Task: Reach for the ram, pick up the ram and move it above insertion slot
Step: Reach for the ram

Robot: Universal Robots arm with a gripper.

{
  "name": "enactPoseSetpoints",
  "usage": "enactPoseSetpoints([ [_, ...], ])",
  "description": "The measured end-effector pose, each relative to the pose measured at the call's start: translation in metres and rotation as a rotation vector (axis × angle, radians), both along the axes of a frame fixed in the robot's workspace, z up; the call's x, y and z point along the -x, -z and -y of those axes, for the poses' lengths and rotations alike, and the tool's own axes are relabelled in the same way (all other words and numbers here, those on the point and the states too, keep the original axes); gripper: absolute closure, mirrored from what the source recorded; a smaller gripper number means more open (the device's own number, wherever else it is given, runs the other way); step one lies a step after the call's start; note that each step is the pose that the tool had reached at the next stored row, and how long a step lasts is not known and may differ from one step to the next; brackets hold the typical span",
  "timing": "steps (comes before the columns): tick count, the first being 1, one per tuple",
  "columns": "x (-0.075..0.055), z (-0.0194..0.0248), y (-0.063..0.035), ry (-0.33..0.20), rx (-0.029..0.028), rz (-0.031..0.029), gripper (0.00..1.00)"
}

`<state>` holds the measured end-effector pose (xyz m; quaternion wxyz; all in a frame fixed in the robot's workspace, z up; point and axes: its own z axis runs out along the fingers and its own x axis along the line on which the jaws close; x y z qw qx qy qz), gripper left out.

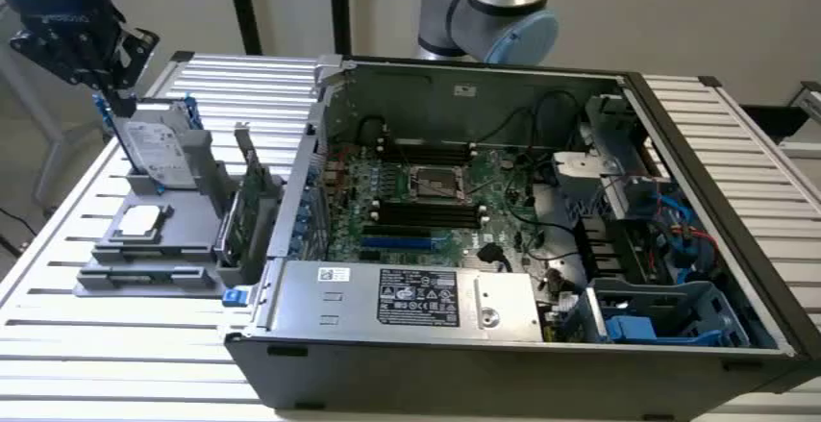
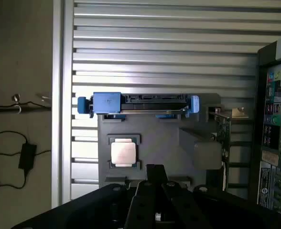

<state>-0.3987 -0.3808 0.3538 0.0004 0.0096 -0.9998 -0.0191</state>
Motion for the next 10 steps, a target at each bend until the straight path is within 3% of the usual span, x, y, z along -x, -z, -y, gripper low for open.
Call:
enactPoseSetpoints([
  [10, 0.0000, 0.0001, -0.0001, 0.000, 0.0000, -0.0001, 0.89],
])
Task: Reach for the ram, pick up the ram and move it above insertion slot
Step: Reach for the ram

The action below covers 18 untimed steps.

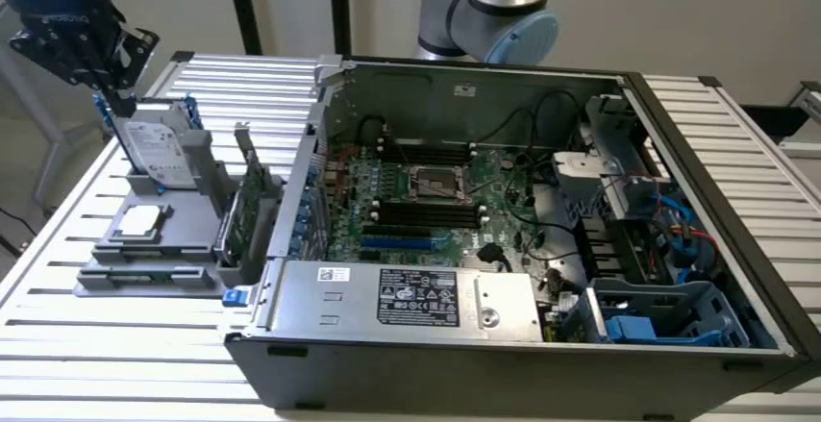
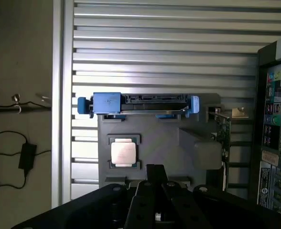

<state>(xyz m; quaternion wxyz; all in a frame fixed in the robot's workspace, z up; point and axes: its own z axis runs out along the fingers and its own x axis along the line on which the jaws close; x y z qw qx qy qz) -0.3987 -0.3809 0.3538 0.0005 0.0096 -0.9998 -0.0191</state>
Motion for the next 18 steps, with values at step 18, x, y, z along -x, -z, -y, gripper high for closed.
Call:
enactPoseSetpoints([
  [18, -0.004, 0.0752, 0.0024, 0.000, -0.0001, 0.0000, 0.89],
])
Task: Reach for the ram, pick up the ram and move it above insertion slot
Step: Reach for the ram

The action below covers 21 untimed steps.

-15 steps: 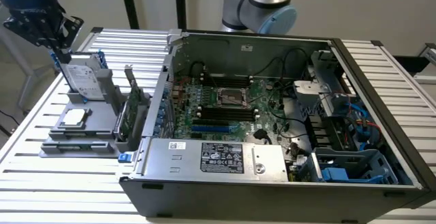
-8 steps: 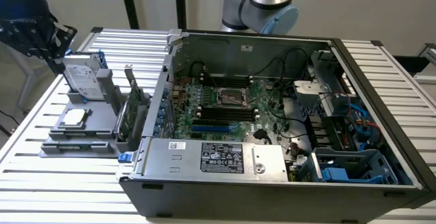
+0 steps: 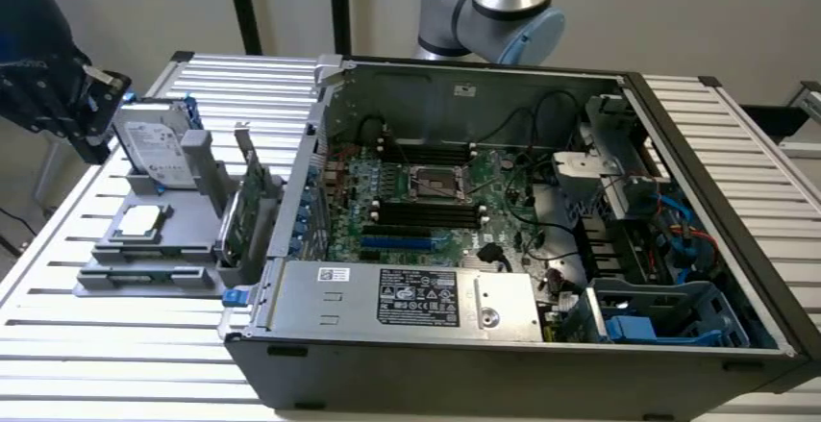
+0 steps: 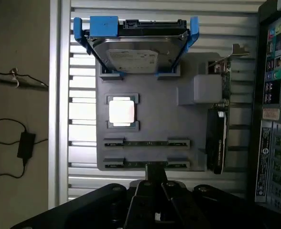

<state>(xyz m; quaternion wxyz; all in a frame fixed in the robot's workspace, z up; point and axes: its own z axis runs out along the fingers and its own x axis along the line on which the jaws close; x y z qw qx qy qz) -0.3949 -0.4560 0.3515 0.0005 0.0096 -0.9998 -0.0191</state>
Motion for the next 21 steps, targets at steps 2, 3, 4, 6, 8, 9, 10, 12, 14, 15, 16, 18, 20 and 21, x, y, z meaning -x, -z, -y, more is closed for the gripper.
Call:
enactPoseSetpoints([
  [2, -0.001, 0.0090, 0.0004, 0.000, 0.0001, 0.0000, 0.89],
  [3, -0.001, 0.0134, 0.0007, 0.000, 0.0000, 0.0001, 0.89],
  [4, -0.002, 0.0179, 0.0009, 0.000, 0.0000, 0.0000, 0.89],
  [6, -0.004, 0.0246, 0.0012, 0.000, 0.0000, 0.0000, 0.89],
  [8, -0.005, 0.0264, 0.0011, 0.000, 0.0001, -0.0001, 0.89],
  [9, -0.005, 0.0264, 0.0012, 0.000, 0.0000, -0.0001, 0.89],
  [10, -0.005, 0.0264, 0.0012, 0.000, 0.0000, -0.0001, 0.89],
  [12, -0.005, 0.0264, 0.0011, 0.000, 0.0000, -0.0001, 0.89],
  [14, -0.005, 0.0264, 0.0012, 0.000, 0.0000, -0.0001, 0.89],
  [15, -0.005, 0.0264, 0.0012, 0.000, 0.0000, -0.0001, 0.89],
  [16, -0.005, 0.0264, 0.0011, 0.000, 0.0000, -0.0001, 0.89],
  [18, -0.005, 0.0264, 0.0011, 0.000, 0.0000, -0.0002, 0.89],
  [20, -0.005, 0.0264, 0.0012, 0.000, 0.0000, -0.0001, 0.89],
  [21, -0.005, 0.0264, 0.0012, 0.000, 0.0000, -0.0001, 0.89],
])
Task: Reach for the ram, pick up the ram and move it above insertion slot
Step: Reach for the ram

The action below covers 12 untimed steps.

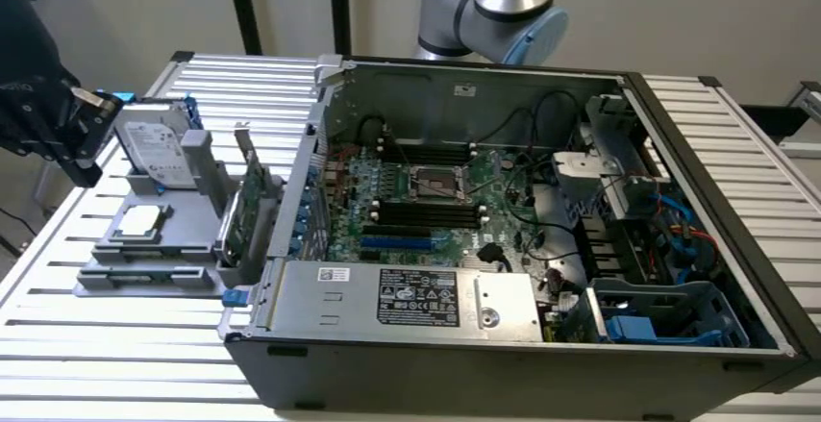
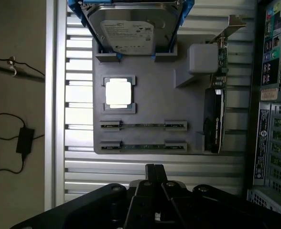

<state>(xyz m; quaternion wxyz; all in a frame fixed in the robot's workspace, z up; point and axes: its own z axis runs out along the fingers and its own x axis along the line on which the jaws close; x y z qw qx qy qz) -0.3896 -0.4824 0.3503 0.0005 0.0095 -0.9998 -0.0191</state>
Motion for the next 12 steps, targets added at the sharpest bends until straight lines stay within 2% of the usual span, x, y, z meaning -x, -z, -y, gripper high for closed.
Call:
enactPoseSetpoints([
  [9, -0.0010, 0.0001, 0.0000, -0.001, 0.0000, -0.0001, 0.89],
  [12, -0.0020, 0.0000, 0.0001, -0.032, -0.0005, -0.0005, 0.89],
])
